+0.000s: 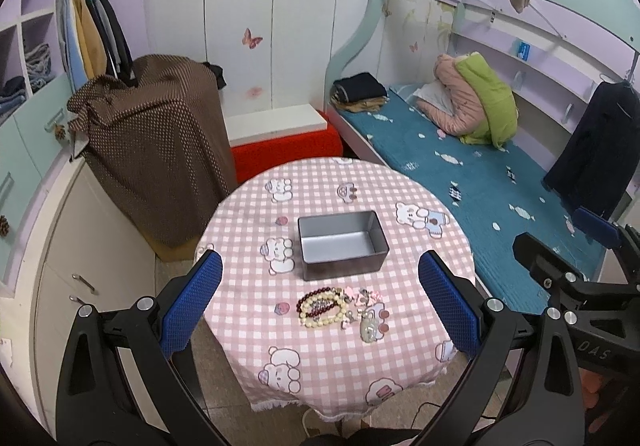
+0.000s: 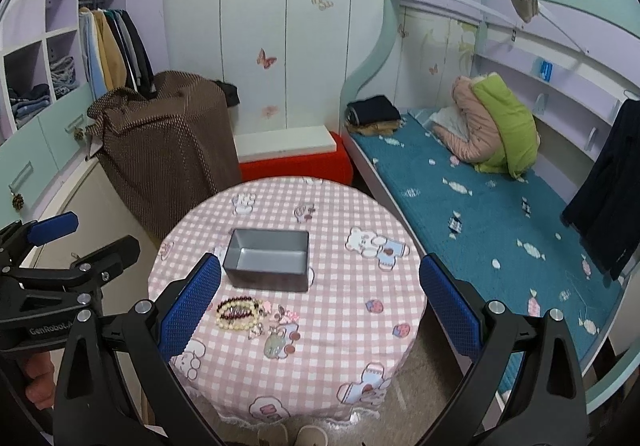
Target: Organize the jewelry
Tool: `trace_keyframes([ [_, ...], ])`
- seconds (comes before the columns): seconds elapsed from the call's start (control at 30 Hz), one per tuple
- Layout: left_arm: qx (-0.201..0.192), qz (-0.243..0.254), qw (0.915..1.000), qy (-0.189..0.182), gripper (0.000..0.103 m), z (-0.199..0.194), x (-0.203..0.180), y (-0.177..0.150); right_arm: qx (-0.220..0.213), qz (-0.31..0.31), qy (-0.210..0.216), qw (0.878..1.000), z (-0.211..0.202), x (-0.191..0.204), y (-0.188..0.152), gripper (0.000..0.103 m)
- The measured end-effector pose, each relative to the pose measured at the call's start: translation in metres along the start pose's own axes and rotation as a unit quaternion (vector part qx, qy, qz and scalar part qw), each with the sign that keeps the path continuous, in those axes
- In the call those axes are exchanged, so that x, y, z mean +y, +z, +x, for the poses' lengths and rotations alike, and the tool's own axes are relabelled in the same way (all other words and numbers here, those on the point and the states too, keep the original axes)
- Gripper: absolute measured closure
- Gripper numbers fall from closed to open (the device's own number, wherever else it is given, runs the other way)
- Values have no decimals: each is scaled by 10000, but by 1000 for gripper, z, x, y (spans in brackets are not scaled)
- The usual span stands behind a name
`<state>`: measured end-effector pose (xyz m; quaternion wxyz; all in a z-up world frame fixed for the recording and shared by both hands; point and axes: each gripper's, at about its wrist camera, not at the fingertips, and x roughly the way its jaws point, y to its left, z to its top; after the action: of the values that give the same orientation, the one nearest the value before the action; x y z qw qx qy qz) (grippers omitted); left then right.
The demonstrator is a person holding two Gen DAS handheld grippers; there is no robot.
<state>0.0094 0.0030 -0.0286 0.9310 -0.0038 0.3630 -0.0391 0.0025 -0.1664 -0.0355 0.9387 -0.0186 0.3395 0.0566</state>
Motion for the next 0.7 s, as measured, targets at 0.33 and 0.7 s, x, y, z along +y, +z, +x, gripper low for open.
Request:
trace_keyframes([
  [0.33,924,0,9956,-173,5,46,23,-24,666,69,-20,9978,23,4,-21,8],
  [0.7,1862,-137,9822,-182,5,126,45,-53,1425,159,172,9895,96,-17,-52,8],
])
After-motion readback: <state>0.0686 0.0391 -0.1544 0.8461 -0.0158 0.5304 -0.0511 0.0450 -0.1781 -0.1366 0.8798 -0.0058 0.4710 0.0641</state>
